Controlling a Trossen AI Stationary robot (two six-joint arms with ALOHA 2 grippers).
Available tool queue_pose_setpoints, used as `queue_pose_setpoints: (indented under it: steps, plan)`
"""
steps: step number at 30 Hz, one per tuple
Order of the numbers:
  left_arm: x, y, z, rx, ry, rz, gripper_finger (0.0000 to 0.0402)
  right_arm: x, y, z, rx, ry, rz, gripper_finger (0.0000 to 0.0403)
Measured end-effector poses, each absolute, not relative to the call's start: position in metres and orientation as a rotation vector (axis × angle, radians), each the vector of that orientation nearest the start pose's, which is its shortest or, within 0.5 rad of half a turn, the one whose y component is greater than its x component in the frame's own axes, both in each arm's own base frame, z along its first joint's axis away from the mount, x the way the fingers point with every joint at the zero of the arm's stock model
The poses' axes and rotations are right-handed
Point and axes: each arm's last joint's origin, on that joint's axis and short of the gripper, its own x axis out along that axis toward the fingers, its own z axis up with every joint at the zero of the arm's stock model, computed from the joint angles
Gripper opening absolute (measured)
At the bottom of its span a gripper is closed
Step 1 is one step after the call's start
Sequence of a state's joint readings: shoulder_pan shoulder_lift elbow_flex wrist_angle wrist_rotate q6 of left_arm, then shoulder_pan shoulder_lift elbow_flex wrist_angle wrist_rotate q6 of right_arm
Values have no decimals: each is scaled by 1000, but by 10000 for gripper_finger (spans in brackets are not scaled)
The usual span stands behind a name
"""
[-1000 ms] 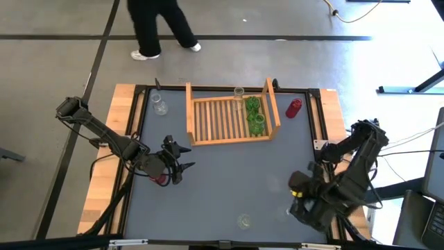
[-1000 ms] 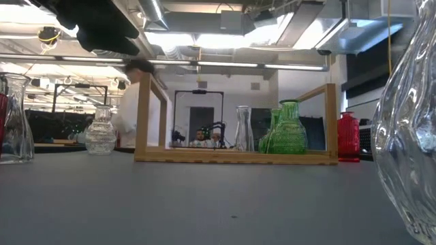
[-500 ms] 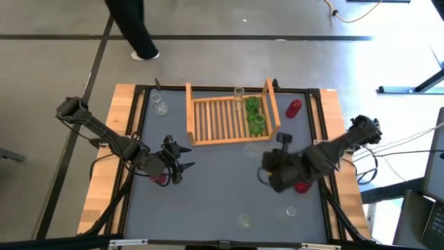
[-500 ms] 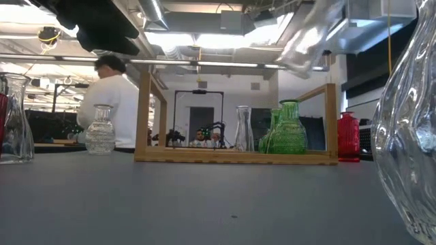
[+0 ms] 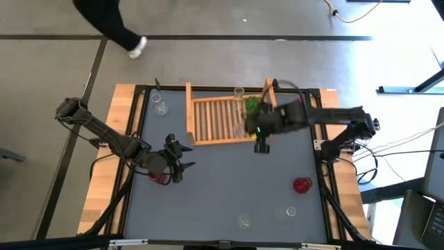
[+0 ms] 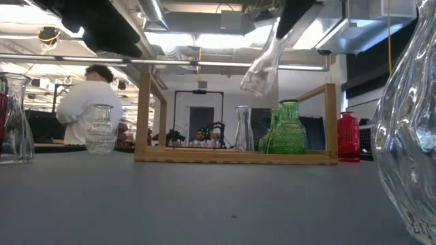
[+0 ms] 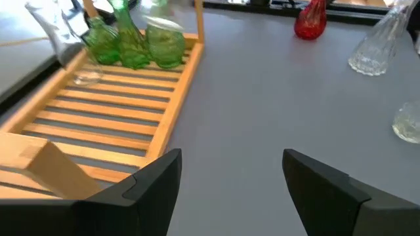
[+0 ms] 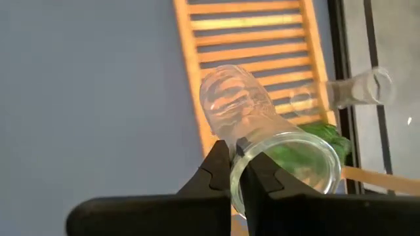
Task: Sort vases onto shelf
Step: Put the transparent vase on the shelf aligned with the other transparent vase
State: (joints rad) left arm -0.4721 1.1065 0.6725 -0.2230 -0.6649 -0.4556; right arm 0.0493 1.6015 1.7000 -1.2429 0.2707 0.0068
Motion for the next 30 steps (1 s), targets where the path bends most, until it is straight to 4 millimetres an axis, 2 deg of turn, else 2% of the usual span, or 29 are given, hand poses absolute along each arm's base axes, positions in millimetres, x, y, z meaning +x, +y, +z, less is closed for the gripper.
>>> queue_pose_setpoints:
  steps: [5, 10, 30]
  plan:
    - [210, -74, 235, -108, 527, 285, 259, 318, -30, 362, -135, 1152, -214, 1]
    - [213, -65, 235, -92, 535, 311, 259, 328, -57, 349, -141, 1213, -232, 1]
    - [216, -63, 232, -78, 552, 316, 259, 361, -112, 285, -125, 1377, -178, 1]
